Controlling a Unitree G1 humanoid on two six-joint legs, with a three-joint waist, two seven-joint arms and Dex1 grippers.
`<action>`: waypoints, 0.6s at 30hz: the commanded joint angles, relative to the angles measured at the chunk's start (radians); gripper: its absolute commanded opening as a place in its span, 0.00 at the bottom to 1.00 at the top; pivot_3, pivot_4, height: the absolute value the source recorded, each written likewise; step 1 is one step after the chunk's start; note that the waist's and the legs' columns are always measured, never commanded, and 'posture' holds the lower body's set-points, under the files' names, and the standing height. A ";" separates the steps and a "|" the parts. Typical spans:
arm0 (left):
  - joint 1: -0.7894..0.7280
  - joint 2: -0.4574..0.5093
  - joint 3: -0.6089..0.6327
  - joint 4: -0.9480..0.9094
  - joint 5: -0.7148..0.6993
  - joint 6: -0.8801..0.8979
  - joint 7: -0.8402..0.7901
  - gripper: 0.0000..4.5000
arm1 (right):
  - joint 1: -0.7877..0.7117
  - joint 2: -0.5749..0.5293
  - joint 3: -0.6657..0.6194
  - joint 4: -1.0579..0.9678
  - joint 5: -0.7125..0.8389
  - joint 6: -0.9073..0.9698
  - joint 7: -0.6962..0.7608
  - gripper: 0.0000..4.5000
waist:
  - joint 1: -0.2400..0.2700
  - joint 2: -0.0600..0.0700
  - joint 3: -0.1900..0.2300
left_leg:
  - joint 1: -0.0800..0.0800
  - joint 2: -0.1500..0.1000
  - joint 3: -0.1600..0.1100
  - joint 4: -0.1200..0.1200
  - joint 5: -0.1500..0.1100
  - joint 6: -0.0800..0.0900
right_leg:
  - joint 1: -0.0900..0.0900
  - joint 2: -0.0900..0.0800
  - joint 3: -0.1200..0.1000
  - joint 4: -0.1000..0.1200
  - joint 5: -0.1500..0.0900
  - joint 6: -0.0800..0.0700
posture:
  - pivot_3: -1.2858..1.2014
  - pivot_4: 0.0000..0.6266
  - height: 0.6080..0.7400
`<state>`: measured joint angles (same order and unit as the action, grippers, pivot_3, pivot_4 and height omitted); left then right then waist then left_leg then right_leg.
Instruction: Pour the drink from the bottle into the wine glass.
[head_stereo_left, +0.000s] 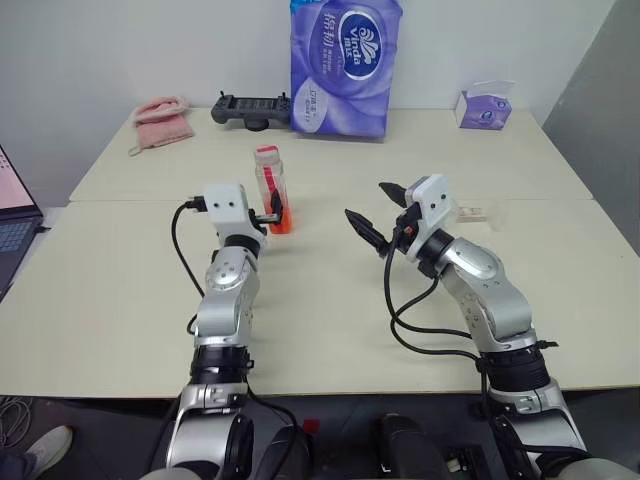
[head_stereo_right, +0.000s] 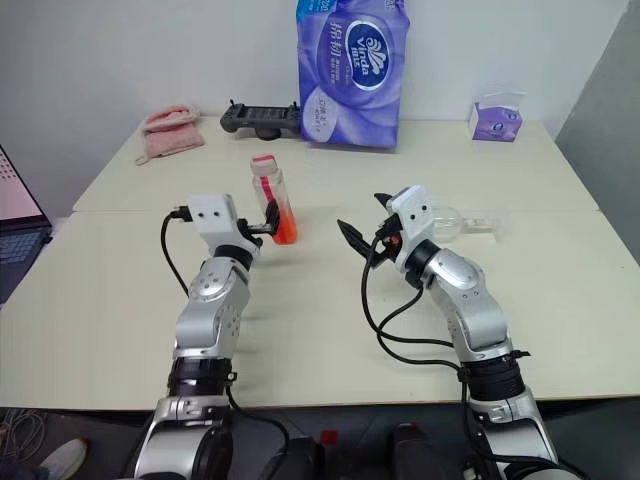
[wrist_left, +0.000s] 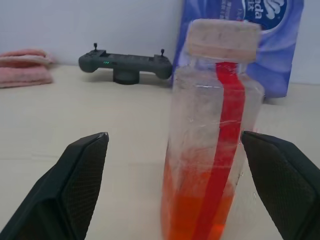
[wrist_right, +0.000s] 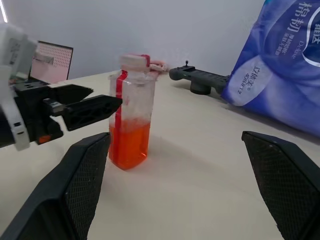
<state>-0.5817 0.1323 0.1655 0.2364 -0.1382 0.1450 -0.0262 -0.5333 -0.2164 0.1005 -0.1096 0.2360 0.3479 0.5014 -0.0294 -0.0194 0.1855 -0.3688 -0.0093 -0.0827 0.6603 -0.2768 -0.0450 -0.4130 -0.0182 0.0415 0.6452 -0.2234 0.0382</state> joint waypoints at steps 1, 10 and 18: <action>-0.039 0.008 -0.002 0.033 -0.001 -0.056 -0.026 1.00 | -0.018 0.001 -0.007 -0.024 0.006 -0.026 0.009 0.99 | 0.000 0.000 0.000 | 0.000 0.000 0.000 0.000 0.000 0.000 | 0.000 0.000 0.000 0.000 0.000 0.000 | 0.52 0.24 1.00; 0.011 -0.008 -0.018 -0.016 0.002 -0.067 -0.037 1.00 | 0.011 -0.007 -0.004 -0.046 0.003 -0.025 0.010 0.99 | 0.000 0.000 0.000 | -0.002 0.000 0.000 0.000 0.000 0.000 | -0.002 0.000 0.000 0.001 0.001 -0.002 | 0.52 0.24 1.00; -0.112 -0.009 -0.011 0.126 0.012 -0.108 -0.024 1.00 | -0.005 0.004 0.004 -0.018 -0.004 -0.032 0.012 0.99 | 0.000 0.000 0.000 | -0.002 0.000 0.000 0.001 0.000 0.000 | -0.002 0.000 0.000 0.001 0.001 0.000 | 0.52 0.24 1.00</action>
<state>-0.6629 0.1203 0.1580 0.3521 -0.1351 0.0708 -0.0530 -0.5205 -0.2159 0.1032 -0.1109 0.2270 0.3379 0.5043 -0.0292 -0.0196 0.1856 -0.3710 -0.0094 -0.0828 0.6610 -0.2767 -0.0452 -0.4152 -0.0184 0.0416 0.6456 -0.2225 0.0386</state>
